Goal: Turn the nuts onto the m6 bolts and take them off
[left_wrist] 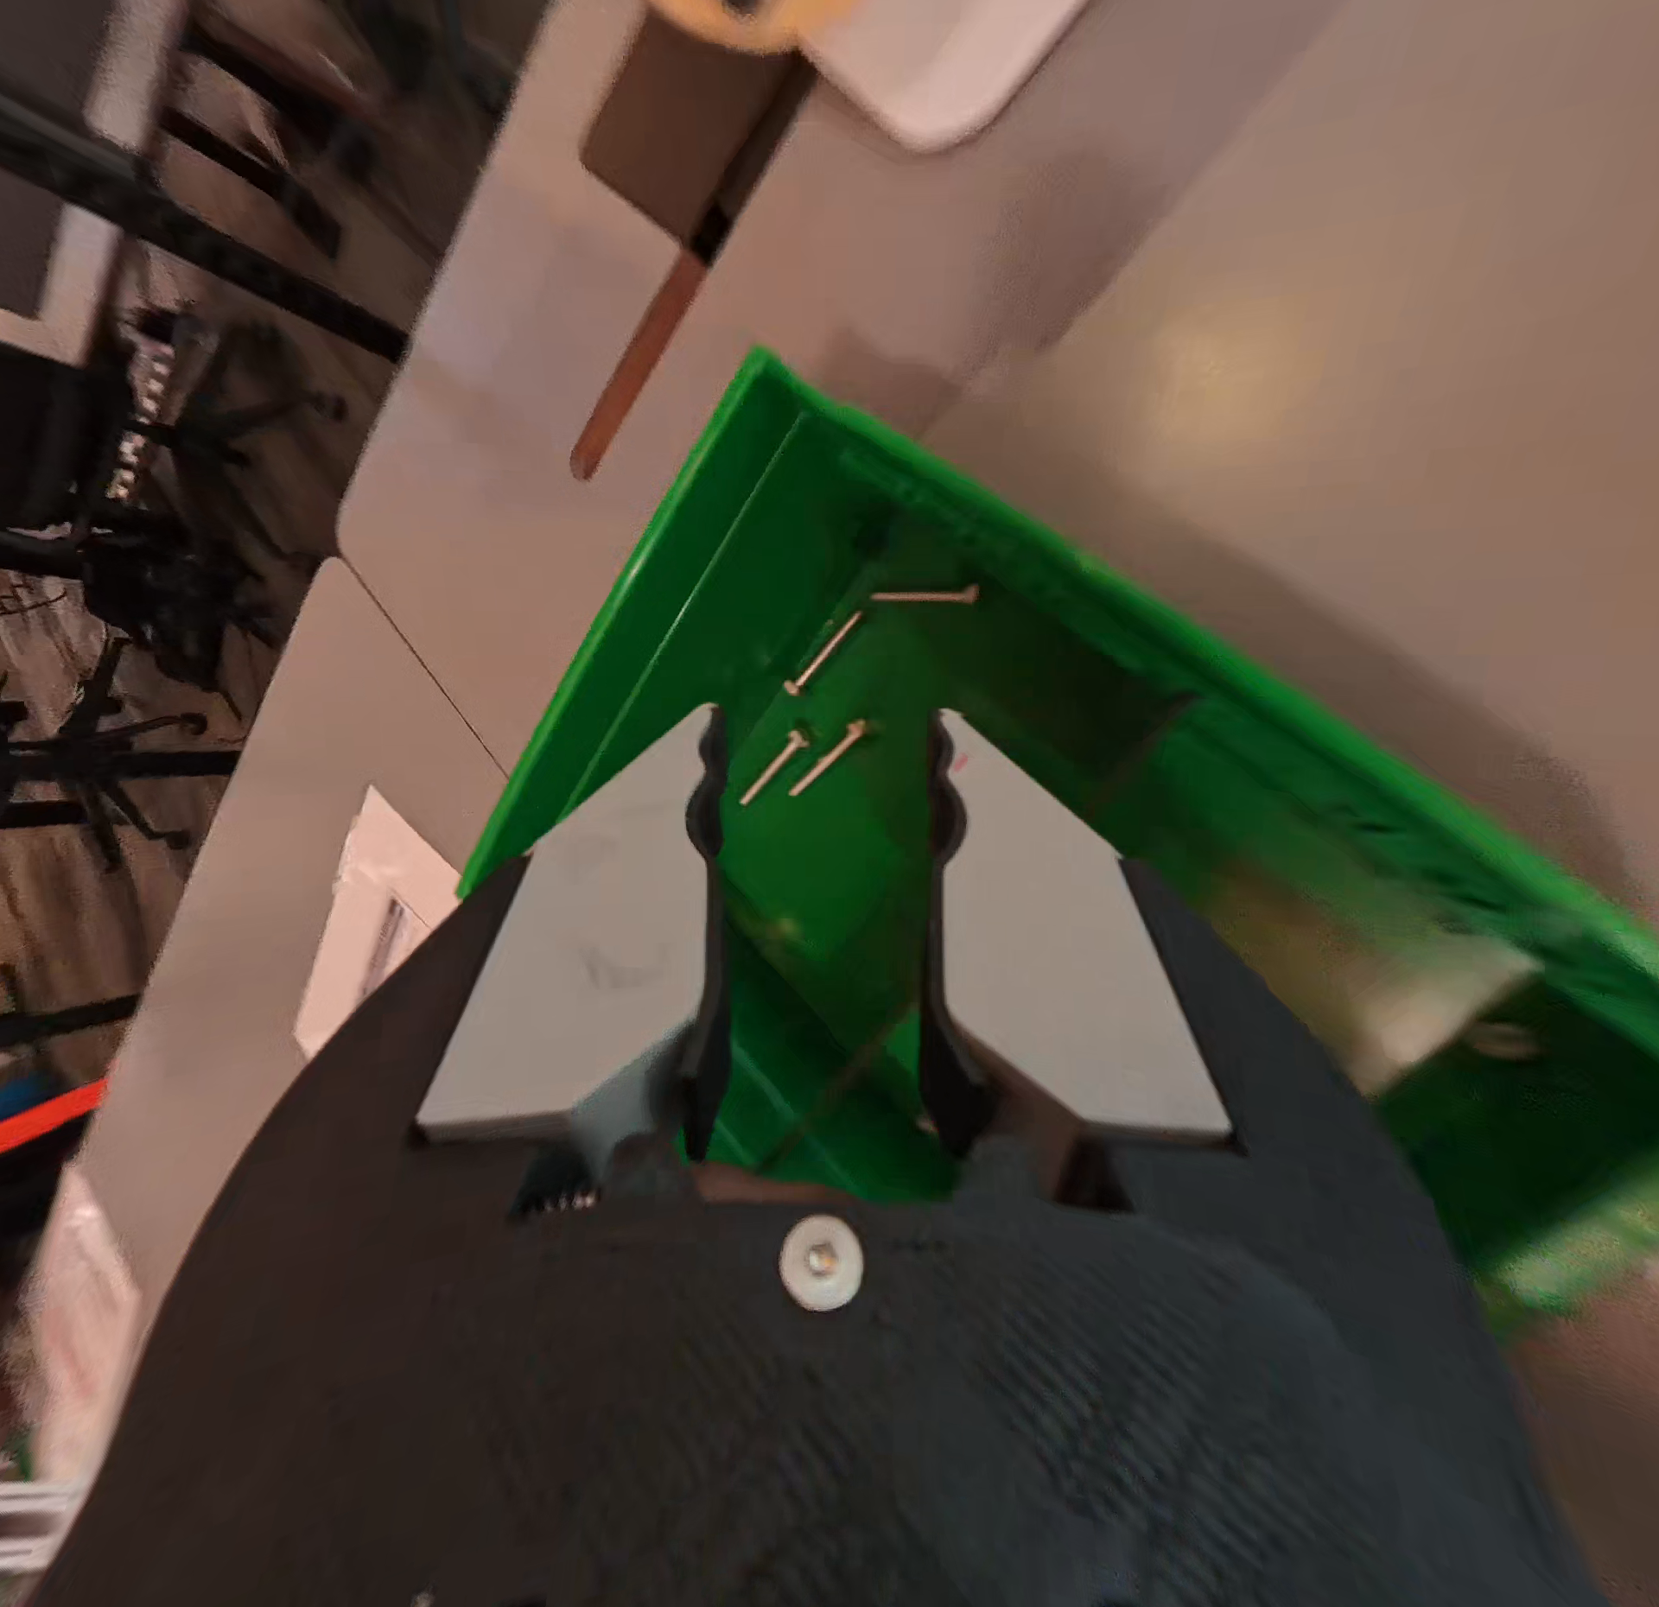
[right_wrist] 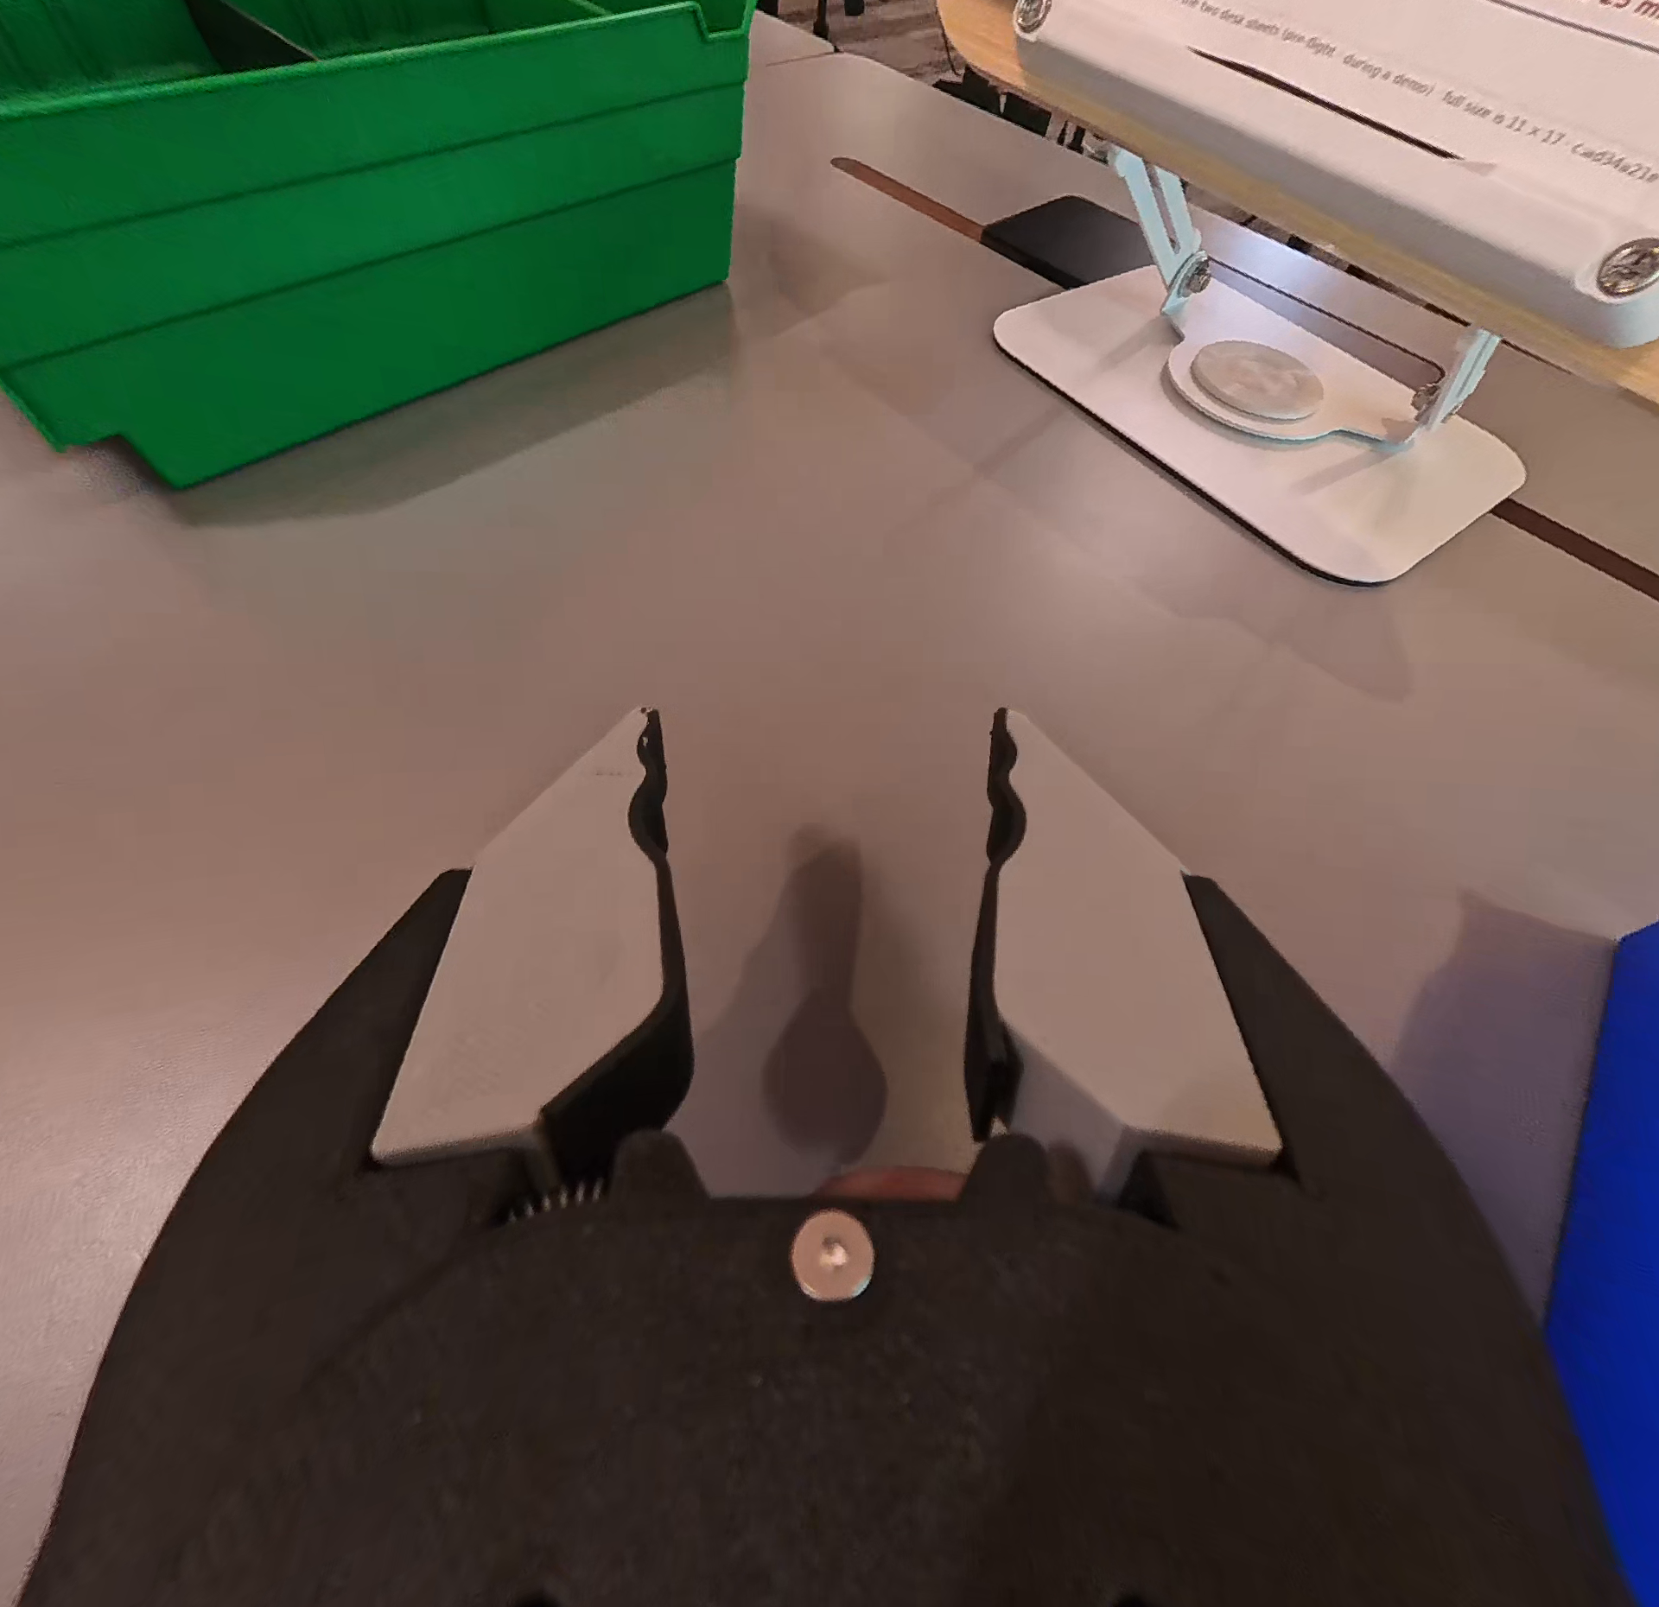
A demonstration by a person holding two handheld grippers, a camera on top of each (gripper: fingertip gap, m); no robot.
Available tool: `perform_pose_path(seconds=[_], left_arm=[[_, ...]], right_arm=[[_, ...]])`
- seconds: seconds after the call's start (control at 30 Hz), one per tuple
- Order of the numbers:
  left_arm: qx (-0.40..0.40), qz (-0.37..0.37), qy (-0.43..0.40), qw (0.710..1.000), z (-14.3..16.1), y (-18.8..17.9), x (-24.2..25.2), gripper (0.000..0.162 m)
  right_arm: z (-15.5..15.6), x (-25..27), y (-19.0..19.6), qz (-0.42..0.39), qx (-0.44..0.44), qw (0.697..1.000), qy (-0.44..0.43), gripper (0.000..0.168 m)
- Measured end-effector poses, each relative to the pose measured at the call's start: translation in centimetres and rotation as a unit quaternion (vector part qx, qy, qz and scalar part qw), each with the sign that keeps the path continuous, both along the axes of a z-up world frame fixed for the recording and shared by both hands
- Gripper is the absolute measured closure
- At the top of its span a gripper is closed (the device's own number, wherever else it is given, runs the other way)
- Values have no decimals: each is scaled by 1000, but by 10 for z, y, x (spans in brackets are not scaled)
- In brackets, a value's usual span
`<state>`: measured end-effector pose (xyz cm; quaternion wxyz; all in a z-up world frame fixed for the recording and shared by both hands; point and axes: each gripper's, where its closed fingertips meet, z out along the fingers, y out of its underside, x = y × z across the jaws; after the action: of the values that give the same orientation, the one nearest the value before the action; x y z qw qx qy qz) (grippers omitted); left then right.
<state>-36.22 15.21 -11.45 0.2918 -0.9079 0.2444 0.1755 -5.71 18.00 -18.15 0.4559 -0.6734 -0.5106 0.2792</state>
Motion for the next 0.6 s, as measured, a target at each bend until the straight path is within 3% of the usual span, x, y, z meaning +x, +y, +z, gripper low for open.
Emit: perform_pose_path(seconds=[0.03, 0.2, 0.33, 0.4, 0.6], left_arm=[[-34, -14, 14, 999, -17, 12, -11, 114], [-144, -115, 52, 982, -83, 44, -38, 119], [-238, -157, 45, 958, -121, 44, -42, 142], [-253, -172, 53, 950, -124, 47, -44, 159], [-247, -156, 44, 955, -124, 49, -45, 161]], right_arm=[[-1, -1, -1, 3, -2, 1000, -1, 98], [-8, -1, 1, 4, -8, 1000, -10, 98], [-8, -3, 0, 9, -14, 1000, -7, 98], [-7, -4, -2, 13, -17, 1000, -2, 99], [-4, -5, -7, 25, -20, 999, 2, 99]])
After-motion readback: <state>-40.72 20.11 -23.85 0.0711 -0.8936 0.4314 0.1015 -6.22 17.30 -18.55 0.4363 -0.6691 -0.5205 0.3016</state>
